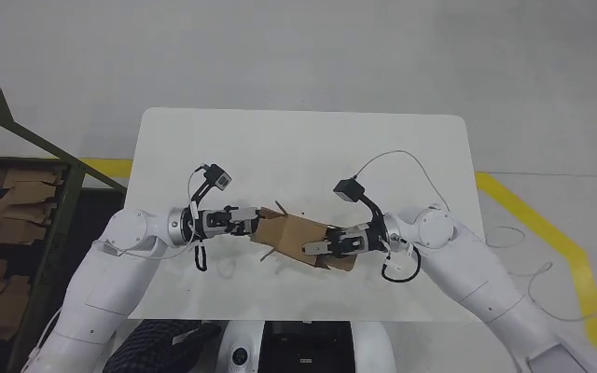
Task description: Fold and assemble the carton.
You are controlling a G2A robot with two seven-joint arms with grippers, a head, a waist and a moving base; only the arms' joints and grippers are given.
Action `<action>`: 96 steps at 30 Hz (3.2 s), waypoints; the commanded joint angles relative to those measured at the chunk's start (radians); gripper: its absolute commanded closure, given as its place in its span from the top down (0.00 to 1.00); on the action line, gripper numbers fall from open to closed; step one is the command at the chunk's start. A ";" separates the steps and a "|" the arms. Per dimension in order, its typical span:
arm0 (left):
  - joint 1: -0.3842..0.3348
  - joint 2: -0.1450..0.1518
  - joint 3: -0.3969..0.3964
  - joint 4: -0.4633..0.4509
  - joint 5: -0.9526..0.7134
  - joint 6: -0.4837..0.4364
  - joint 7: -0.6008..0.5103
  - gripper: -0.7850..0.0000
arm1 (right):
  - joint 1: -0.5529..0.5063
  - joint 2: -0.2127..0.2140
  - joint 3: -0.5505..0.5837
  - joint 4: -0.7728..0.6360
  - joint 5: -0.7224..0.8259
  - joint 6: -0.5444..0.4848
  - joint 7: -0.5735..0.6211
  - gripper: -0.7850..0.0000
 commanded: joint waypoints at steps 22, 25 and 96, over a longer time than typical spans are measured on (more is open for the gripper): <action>-0.025 -0.008 0.045 -0.043 -0.002 0.017 -0.009 1.00 | 0.051 -0.020 -0.073 0.058 0.031 -0.029 -0.029 0.00; -0.027 -0.009 0.047 -0.044 0.001 0.017 -0.008 1.00 | 0.054 -0.022 -0.082 0.058 0.034 -0.029 -0.029 0.00; 0.018 -0.006 -0.018 -0.098 -0.046 0.011 -0.005 1.00 | 0.032 -0.046 -0.077 0.142 0.092 -0.057 -0.057 0.00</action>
